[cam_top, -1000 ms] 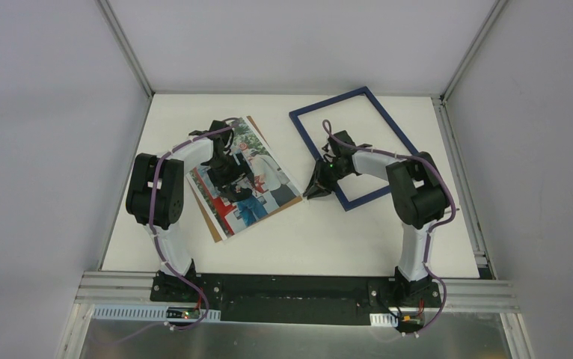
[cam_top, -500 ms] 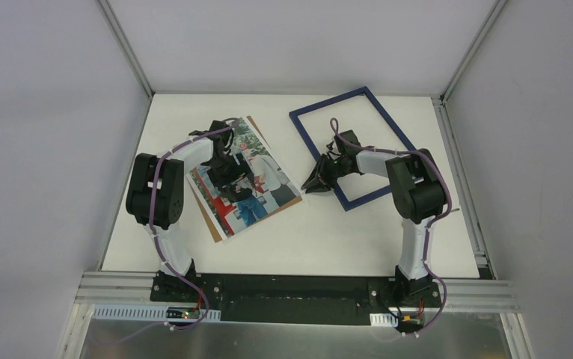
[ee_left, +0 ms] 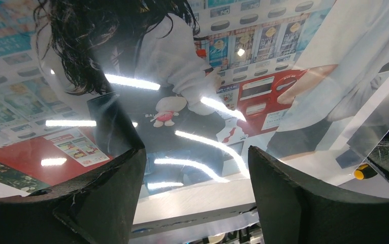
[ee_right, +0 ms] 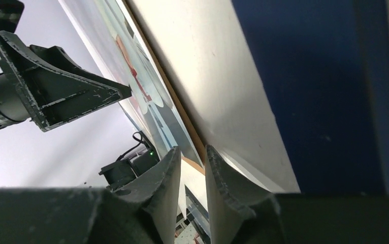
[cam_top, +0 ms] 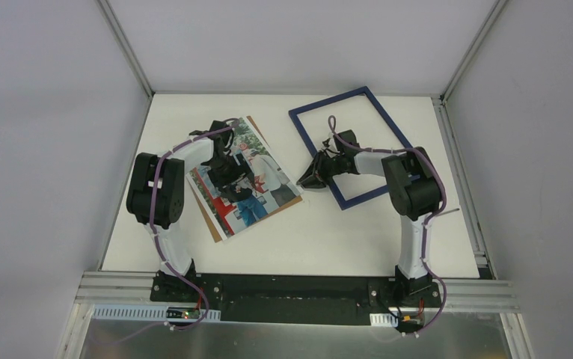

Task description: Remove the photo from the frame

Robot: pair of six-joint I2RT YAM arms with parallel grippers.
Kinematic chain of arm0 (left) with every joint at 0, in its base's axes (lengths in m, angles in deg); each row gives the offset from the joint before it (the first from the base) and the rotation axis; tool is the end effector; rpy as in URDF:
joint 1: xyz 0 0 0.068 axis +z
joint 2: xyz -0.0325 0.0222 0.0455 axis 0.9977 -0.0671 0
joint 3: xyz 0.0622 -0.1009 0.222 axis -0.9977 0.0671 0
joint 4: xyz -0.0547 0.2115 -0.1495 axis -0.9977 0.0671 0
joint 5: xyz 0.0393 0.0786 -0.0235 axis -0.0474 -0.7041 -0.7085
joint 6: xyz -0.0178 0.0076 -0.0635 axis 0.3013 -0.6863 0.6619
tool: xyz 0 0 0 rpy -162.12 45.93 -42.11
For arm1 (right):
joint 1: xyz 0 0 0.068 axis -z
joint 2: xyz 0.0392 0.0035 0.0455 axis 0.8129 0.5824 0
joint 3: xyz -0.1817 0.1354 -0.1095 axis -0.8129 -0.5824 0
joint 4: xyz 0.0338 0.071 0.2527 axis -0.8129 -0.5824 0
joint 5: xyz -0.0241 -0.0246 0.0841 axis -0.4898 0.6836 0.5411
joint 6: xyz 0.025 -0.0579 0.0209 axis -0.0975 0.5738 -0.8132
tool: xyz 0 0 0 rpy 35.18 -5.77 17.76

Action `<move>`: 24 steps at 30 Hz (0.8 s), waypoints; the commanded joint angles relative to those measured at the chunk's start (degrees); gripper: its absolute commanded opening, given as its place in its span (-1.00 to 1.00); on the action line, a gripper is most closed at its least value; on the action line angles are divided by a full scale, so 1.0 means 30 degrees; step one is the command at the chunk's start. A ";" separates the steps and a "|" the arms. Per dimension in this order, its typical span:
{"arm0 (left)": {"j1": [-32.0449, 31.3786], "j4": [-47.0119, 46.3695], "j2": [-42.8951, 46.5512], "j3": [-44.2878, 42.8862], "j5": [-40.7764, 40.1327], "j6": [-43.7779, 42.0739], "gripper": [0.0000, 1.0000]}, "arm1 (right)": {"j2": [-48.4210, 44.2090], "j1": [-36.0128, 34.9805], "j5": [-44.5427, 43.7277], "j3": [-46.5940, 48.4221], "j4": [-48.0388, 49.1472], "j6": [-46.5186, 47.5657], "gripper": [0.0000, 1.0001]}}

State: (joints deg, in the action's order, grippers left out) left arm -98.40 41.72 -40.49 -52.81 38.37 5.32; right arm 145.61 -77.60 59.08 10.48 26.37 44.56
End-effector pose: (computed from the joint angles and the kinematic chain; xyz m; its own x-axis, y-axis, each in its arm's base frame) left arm 0.3472 -0.0921 0.1238 -0.8967 -0.4426 -0.0088 -0.4019 0.8222 -0.4031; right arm 0.3632 0.1958 0.0862 -0.9769 0.0138 -0.2133 -0.1666 0.5757 0.8005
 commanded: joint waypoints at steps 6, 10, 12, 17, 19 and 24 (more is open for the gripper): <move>0.0069 0.0436 -0.1217 0.0520 -0.0170 -0.0252 0.52 | 0.1424 -0.0322 0.1867 -0.0401 0.1684 -0.1395 -0.54; 0.0051 0.0436 -0.1218 0.0581 -0.0189 -0.0316 0.52 | 0.1067 -0.0331 0.1707 -0.0610 0.1629 -0.1352 -0.56; 0.0055 0.0423 -0.1244 0.0583 -0.0162 -0.0356 0.52 | 0.0965 -0.0342 0.1772 -0.0666 0.1551 -0.1282 -0.56; 0.0065 0.0421 -0.1218 0.0583 -0.0188 -0.0448 0.52 | 0.0549 -0.0745 0.1398 -0.0337 0.0295 -0.0052 -0.51; 0.0070 0.0421 -0.1225 0.0571 -0.0172 -0.0481 0.52 | 0.0376 -0.1027 0.1074 -0.0161 -0.0486 0.0504 -0.52; 0.0069 0.0421 -0.1239 0.0605 -0.0237 -0.0510 0.52 | -0.0112 -0.1284 0.0373 -0.0082 -0.1112 0.0965 -0.64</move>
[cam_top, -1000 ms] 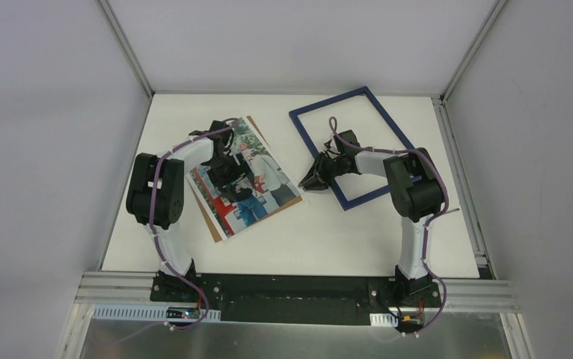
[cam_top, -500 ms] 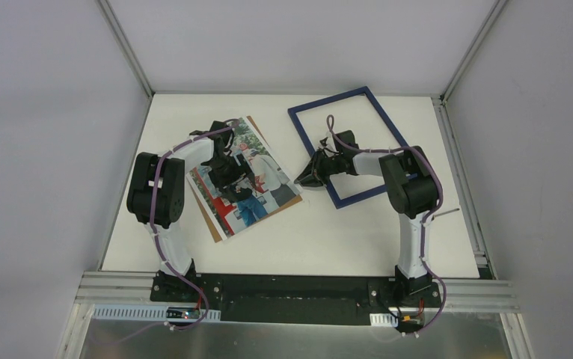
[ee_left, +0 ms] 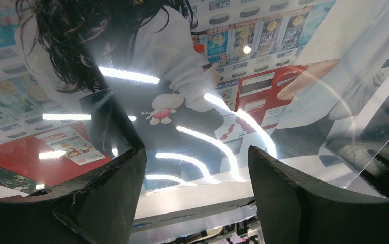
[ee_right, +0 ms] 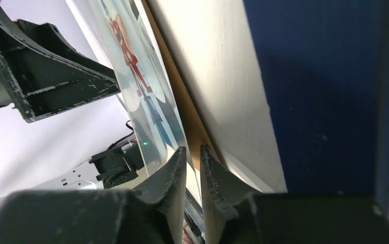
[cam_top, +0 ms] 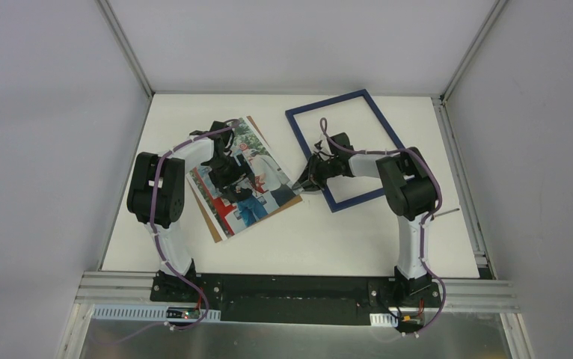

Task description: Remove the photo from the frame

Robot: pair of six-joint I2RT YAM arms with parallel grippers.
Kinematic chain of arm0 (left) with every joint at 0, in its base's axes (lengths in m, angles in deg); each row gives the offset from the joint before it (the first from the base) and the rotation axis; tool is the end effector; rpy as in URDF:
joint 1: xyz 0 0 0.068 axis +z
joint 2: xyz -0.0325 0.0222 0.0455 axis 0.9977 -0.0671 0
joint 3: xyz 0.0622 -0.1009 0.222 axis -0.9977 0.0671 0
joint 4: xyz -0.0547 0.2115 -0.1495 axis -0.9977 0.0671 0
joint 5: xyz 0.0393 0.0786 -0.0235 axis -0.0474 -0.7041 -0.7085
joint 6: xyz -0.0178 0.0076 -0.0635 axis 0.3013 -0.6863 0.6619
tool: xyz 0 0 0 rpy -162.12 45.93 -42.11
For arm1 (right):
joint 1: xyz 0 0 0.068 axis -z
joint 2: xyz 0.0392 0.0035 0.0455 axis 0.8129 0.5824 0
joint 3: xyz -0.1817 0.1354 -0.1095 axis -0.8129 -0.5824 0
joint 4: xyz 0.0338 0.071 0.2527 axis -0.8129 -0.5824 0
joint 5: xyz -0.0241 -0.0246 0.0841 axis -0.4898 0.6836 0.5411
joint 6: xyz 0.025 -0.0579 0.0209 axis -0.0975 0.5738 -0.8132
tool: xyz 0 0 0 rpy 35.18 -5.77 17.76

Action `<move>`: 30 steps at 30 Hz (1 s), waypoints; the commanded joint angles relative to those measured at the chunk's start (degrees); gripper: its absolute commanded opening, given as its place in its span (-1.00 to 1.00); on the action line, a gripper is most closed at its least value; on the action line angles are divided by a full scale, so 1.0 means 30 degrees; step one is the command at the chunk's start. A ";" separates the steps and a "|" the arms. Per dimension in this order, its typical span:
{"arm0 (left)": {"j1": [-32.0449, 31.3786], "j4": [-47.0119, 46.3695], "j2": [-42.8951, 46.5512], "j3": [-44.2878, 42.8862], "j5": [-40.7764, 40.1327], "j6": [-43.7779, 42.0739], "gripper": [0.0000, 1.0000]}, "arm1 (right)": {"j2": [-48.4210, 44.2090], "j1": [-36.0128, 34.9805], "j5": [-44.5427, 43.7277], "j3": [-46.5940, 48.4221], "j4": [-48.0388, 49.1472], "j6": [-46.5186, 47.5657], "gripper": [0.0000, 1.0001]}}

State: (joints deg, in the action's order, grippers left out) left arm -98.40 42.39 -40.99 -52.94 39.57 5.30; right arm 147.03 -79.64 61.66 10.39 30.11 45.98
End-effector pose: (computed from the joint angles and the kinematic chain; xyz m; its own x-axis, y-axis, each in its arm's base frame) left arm 0.3461 -0.0930 0.1214 -0.8991 -0.4373 0.0178 -0.4060 0.8181 -0.4072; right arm 0.3583 0.2116 0.0819 -0.9656 -0.0512 -0.2549 -0.2433 0.5235 0.8166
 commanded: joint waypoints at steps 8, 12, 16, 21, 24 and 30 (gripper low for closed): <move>0.0055 0.0195 -0.0977 0.0690 -0.0761 -0.0580 0.53 | -0.1095 -0.0627 -0.0722 0.0030 -0.2285 0.0252 -0.78; 0.0069 0.0195 -0.0933 0.0657 -0.0744 -0.0864 0.54 | -0.1462 -0.0600 -0.0980 0.0264 -0.2505 0.0268 -0.86; 0.0070 0.0199 -0.0740 0.0504 -0.0611 -0.1183 0.58 | -0.1899 -0.0624 -0.1073 0.0527 -0.2880 0.0274 -1.00; 0.0185 0.0210 0.0167 -0.0182 -0.0372 -0.1659 0.68 | -0.2443 -0.0655 -0.1310 0.0694 -0.3380 0.0250 -1.00; 0.0571 0.0210 0.0985 -0.0558 0.0011 -0.1689 0.73 | -0.2772 -0.0766 -0.1529 0.0616 -0.3577 0.0305 -1.00; 0.2215 0.0195 0.2479 -0.0047 0.0180 -0.1656 0.75 | -0.3967 -0.0991 -0.2999 0.0017 -0.4464 0.0517 -1.00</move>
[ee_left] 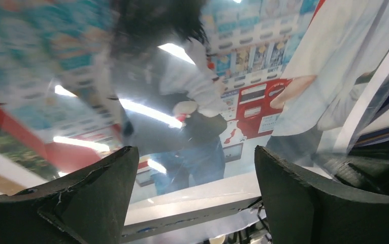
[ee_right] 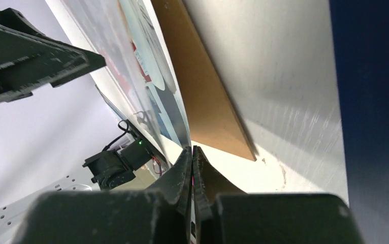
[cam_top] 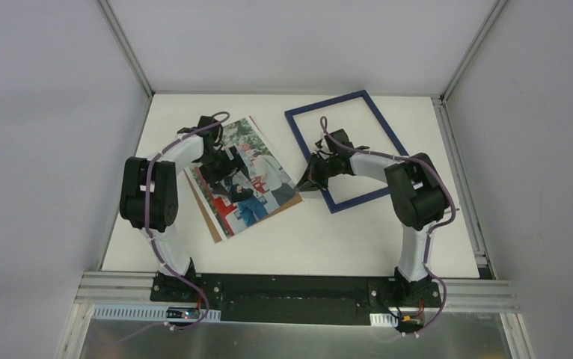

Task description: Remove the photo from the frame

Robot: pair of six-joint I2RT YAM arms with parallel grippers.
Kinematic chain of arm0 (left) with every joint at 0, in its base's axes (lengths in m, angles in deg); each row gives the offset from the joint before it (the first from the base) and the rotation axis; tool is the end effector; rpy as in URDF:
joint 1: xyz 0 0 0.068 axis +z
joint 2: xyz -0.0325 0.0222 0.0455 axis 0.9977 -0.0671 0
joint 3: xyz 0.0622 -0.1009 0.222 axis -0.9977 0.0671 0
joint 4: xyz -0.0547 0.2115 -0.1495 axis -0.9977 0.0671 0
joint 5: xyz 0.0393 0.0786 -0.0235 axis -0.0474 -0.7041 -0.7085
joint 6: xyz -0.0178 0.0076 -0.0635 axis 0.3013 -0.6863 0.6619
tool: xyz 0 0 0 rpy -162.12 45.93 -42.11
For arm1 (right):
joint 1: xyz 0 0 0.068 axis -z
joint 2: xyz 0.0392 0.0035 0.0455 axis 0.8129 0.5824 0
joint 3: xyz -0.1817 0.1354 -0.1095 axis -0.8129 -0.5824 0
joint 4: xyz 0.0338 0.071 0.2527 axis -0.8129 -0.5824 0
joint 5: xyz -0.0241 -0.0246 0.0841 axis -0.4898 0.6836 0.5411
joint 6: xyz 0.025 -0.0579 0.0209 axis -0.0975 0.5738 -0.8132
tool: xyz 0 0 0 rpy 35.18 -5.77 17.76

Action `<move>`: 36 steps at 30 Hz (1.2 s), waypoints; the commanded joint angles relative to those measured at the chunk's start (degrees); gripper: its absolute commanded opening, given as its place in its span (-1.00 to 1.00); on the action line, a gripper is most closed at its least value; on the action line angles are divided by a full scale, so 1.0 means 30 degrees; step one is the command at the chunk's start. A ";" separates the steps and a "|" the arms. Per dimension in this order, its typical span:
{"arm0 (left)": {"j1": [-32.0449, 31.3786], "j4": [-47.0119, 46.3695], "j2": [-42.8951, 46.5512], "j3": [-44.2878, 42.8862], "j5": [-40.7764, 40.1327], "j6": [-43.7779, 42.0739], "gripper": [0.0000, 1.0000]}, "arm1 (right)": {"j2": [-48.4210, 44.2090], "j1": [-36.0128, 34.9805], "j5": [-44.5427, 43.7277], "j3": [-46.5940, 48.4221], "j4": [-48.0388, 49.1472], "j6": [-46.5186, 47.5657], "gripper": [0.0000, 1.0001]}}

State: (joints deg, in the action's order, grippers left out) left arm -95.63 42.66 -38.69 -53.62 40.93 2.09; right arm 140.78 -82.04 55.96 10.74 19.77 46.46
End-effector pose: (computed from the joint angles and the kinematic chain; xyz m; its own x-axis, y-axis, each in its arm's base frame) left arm 0.3512 -0.0775 0.1385 -0.9026 -0.4295 -0.0306 -0.3715 0.8127 -0.4488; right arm 0.3419 0.2183 0.1106 -0.9706 -0.0601 -0.2329 -0.2209 0.6057 0.7644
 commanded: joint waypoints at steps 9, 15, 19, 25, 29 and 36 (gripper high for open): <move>0.3032 0.0097 0.1139 0.0802 -0.0435 -0.1551 0.75 | -0.4076 -0.0884 -0.3547 -0.0842 -0.1956 0.1027 -1.00; 0.3580 -0.0117 0.0256 0.0561 -0.0276 -0.1856 0.74 | -0.5108 -0.1135 -0.4419 -0.0675 -0.2794 0.1313 -1.00; 0.3583 -0.0565 -0.0206 0.0961 0.0321 -0.1369 0.73 | -0.5884 -0.1165 -0.5546 -0.0190 -0.4149 0.1754 -1.00; 0.3598 -0.1655 -0.0089 0.2014 0.0874 -0.0329 0.73 | -0.7148 -0.1152 -0.6934 0.1698 -0.6896 0.3199 -1.00; 0.3584 -0.2073 -0.0046 0.2287 0.1318 0.0095 0.73 | -0.8065 -0.0946 -0.7304 0.2851 -0.8680 0.4328 -1.00; 0.3596 -0.2349 0.0235 0.1892 0.2029 0.0627 0.73 | -1.0104 0.0041 -0.6826 0.3272 -0.9964 0.4744 -1.00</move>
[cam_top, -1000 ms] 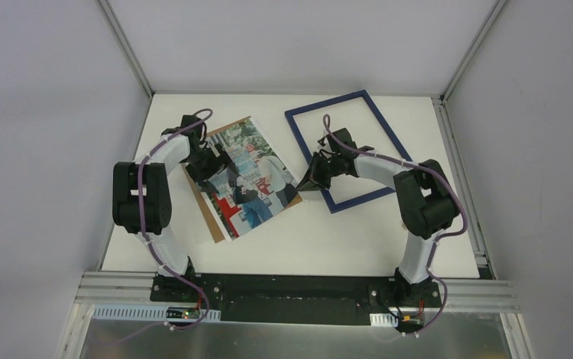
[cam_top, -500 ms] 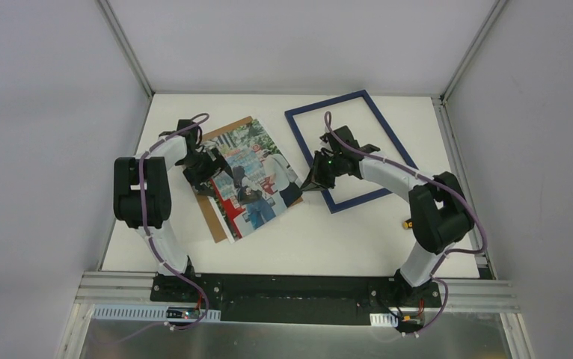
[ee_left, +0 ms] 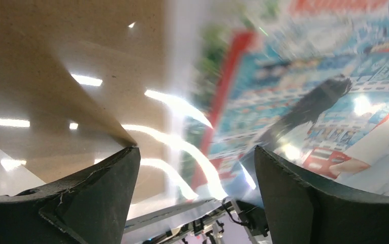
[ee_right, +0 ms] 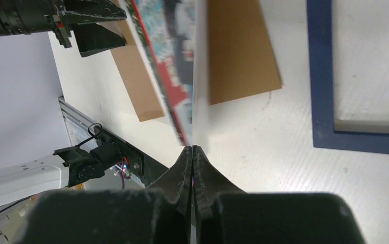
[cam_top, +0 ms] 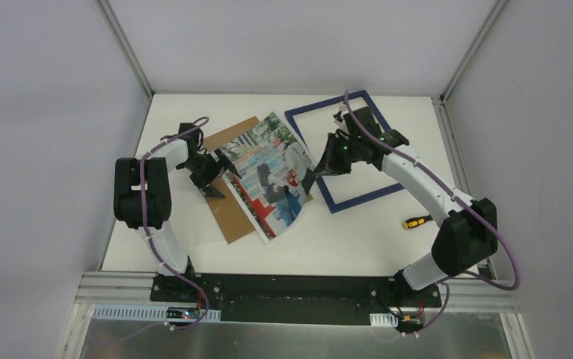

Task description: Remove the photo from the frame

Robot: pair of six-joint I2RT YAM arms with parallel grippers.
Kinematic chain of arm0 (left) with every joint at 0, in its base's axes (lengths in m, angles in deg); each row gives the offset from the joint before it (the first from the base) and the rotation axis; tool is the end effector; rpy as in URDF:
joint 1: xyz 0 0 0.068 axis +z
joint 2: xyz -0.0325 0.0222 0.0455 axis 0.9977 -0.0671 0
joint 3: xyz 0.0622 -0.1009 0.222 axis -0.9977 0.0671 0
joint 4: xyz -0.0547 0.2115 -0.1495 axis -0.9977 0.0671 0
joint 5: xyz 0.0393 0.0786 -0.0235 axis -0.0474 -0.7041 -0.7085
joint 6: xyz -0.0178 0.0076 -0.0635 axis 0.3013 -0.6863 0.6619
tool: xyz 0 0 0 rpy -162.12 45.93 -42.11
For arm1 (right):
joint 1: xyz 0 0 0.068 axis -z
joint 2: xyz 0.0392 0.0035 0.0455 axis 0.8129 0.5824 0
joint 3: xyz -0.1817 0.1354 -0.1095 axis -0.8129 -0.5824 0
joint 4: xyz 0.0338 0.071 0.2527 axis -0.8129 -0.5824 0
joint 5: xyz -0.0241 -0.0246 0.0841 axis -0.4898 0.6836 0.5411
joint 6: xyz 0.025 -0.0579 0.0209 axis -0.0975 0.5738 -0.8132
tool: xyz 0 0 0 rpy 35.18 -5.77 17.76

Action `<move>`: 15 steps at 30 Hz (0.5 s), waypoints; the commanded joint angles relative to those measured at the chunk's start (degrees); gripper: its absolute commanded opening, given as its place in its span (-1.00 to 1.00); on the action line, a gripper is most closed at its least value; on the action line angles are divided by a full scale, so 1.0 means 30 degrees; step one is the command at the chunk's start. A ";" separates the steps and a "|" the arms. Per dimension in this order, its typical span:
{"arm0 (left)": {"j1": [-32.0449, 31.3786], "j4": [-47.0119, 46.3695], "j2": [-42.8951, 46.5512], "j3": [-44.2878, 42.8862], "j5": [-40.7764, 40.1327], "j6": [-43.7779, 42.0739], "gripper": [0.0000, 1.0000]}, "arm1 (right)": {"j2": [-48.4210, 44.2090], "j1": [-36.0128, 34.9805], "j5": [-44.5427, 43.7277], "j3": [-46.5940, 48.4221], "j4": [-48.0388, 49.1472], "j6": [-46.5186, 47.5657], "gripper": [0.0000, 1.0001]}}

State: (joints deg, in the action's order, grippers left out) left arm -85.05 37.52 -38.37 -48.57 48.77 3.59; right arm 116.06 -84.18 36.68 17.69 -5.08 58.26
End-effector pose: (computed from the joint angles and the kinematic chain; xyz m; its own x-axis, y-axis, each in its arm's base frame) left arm 0.3499 -0.0184 0.1225 -0.8192 -0.5714 0.0502 -0.5019 0.6717 -0.5450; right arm 0.3000 0.1944 0.2677 -0.8235 -0.1047 -0.5576 -0.4286 0.7587 0.4906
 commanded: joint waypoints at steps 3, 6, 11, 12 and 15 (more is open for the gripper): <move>0.0068 -0.0670 0.0123 0.0026 -0.0446 0.0319 0.73 | -0.2505 0.1021 -0.0565 0.1252 -0.2219 0.0995 -1.00; 0.0064 -0.0700 0.0104 -0.0130 -0.0334 0.0429 0.73 | -0.2886 0.1183 -0.0948 0.2168 -0.3121 0.1118 -1.00; 0.0075 -0.0700 0.0079 -0.0482 0.0026 0.0592 0.73 | -0.4131 0.1275 -0.2390 0.4086 -0.4845 0.1303 -1.00; 0.0072 -0.0700 0.0109 -0.0552 0.0105 0.0634 0.73 | -0.4378 0.1304 -0.2611 0.4603 -0.5301 0.1426 -1.00; 0.0063 -0.0700 0.0431 -0.0773 0.0277 0.0752 0.73 | -0.5186 0.1322 -0.3834 0.6012 -0.6462 0.1898 -1.00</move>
State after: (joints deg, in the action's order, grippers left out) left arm -84.96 36.69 -38.37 -48.92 49.71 5.39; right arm 106.12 -80.64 30.84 28.90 -18.88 61.45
